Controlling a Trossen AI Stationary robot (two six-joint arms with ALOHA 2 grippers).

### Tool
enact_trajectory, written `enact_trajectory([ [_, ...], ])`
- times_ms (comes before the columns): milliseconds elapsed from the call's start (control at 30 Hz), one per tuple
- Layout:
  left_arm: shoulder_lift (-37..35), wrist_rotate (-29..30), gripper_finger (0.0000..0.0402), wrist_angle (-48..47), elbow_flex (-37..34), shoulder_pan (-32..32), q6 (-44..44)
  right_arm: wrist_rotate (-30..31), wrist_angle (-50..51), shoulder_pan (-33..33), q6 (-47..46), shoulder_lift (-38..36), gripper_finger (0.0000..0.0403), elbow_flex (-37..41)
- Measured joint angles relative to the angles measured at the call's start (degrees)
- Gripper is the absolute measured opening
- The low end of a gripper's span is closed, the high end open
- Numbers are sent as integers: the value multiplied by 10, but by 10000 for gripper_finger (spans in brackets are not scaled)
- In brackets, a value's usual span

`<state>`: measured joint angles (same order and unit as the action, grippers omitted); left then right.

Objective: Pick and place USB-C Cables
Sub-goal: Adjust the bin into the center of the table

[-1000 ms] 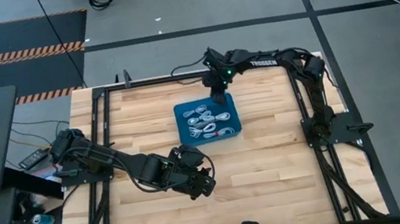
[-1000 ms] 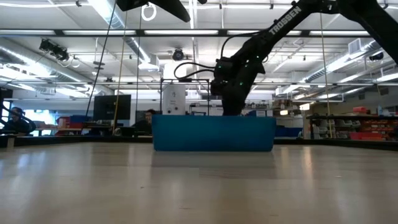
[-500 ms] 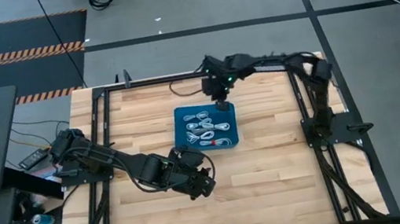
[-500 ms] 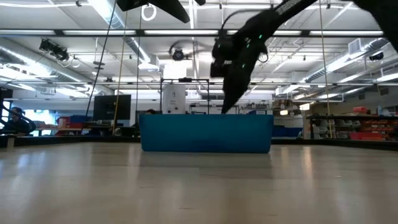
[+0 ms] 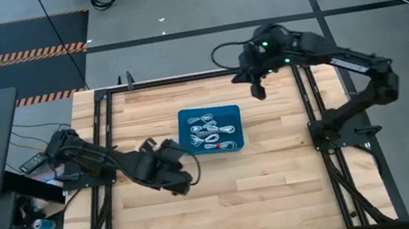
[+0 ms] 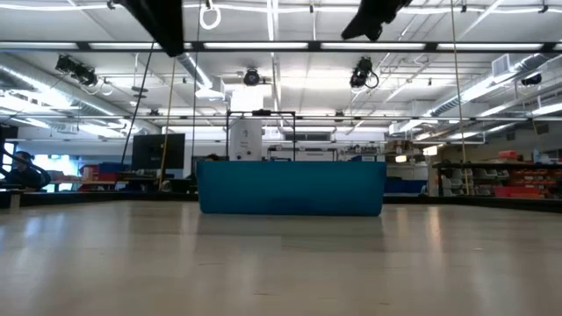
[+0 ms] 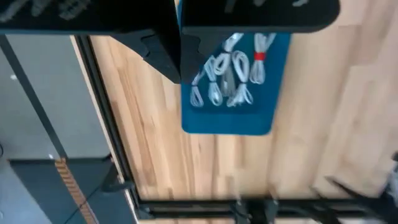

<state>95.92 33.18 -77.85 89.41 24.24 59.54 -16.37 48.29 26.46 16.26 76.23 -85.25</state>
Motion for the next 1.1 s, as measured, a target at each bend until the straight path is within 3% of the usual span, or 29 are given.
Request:
enact_trajectory([
  [133,-12,6,102,-63,0,16,13,-1,0,-3,-29,-21,0,0],
  [267,-36,60,60,-120,-7,42,34,1,-16,-3,-58,-14,0,0],
  [433,-130,83,7,-122,-80,81,86,4,-87,-10,-103,24,0,0],
  [667,-265,83,8,-105,-220,134,196,4,-170,-17,-143,111,0,0],
  [900,-344,86,5,-37,-342,160,211,4,-219,-11,-153,228,0,1],
  [1100,-408,86,4,80,-437,174,210,-22,-286,23,-181,304,0,1],
])
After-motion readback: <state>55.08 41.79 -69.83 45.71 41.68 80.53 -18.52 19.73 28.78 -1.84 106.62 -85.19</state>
